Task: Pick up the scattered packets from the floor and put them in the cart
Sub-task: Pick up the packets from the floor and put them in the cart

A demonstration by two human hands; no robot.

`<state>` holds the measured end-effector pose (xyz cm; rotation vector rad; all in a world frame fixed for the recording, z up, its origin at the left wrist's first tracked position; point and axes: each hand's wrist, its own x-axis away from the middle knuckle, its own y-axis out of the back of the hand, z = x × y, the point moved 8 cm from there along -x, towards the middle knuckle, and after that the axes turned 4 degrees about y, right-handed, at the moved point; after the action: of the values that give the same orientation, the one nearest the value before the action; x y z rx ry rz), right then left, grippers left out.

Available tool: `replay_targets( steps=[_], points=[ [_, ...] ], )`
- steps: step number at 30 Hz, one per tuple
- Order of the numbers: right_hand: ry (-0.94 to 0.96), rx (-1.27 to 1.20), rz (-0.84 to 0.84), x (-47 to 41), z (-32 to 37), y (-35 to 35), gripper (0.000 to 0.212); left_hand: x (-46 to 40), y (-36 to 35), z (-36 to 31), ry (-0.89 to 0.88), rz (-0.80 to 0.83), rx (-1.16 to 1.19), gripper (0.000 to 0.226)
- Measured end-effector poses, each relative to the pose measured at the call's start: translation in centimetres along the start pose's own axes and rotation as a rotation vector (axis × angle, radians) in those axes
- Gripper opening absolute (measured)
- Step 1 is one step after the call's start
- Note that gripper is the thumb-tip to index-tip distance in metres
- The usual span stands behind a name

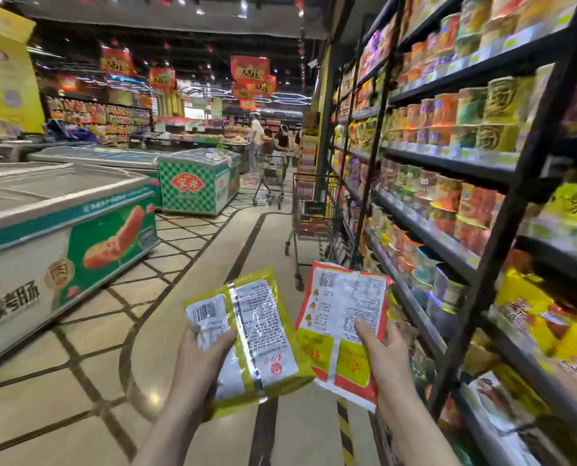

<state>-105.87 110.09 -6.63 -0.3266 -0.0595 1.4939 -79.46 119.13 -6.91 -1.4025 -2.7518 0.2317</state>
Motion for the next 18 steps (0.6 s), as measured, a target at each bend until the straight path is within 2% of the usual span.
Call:
replay_targets(
  steps=[4,8,12,18],
  points=[
    [0.03,0.056,-0.035,-11.7,-1.5,-0.1,0.011,-10.9,-7.9,1.2,-0.016,0.065,-0.036,0.019],
    [0.088,0.111,-0.084,-22.8,-2.4,0.0,0.017,-21.2,-14.7,2.2,-0.017,0.076,-0.148,0.042],
    [0.089,0.157,-0.075,-32.3,-4.1,-0.1,0.023,-29.4,-20.4,3.5,-0.011,0.01,-0.205,0.032],
    [0.128,0.236,-0.106,-51.0,-7.7,-0.6,0.016,-45.6,-31.3,7.4,-0.027,0.001,-0.248,0.04]
  ],
)
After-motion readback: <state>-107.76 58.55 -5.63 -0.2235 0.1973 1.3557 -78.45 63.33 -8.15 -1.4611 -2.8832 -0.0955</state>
